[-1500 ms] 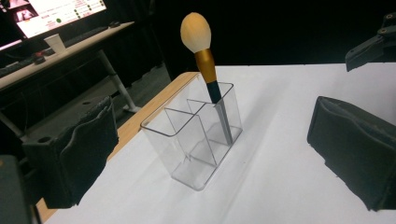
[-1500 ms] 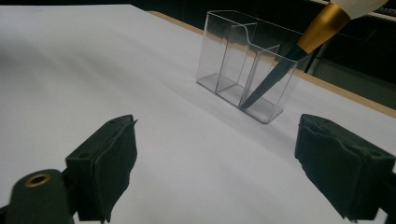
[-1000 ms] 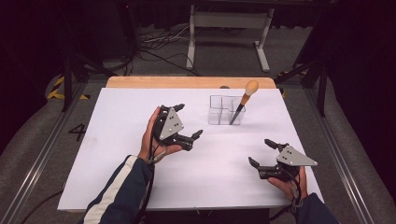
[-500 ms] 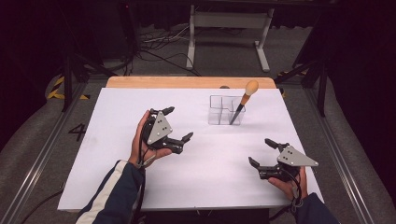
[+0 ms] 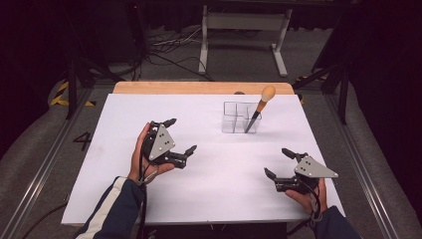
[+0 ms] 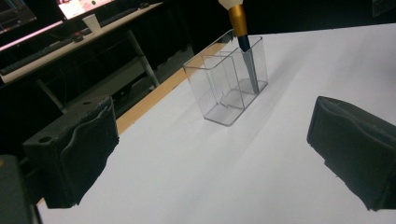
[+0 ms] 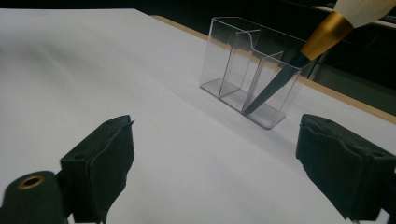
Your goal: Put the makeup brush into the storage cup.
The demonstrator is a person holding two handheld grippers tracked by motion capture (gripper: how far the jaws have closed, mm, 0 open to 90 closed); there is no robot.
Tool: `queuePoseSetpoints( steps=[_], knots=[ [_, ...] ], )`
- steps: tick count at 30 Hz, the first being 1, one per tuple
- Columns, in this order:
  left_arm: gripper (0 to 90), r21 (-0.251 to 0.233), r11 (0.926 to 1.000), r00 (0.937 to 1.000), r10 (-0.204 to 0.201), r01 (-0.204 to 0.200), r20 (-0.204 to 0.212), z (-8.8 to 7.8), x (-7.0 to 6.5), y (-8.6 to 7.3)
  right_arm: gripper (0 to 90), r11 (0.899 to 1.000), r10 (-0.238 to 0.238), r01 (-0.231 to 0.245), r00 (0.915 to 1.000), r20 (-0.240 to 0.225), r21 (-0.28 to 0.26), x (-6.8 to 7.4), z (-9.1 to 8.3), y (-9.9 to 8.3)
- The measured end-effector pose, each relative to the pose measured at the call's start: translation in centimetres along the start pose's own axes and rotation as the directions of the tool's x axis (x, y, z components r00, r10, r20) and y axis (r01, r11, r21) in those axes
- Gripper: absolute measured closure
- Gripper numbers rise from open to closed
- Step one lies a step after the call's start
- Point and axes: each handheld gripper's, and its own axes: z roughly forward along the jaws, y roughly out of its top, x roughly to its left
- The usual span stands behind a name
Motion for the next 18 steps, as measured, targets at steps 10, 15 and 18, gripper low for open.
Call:
queuePoseSetpoints(
  steps=[10,15,18],
  knots=[
    [3.5,0.041,0.9992,1.0,0.0,0.0,0.003,-2.1,-0.4,-2.2,11.9,1.0,-0.008,0.008,1.0,-0.005,0.008,0.3,0.2,0.1],
    [3.4,0.068,0.9977,0.9998,0.0,0.001,-0.021,-3.3,-0.2,-3.5,11.9,1.0,-0.011,0.011,0.9999,-0.001,0.008,0.4,0.1,0.1],
    [3.4,0.075,0.9969,0.9995,-0.024,0.026,-0.022,-4.0,0.0,-4.2,11.8,1.0,-0.013,0.013,0.9999,-0.002,0.01,0.3,0.2,0.0]
  ],
)
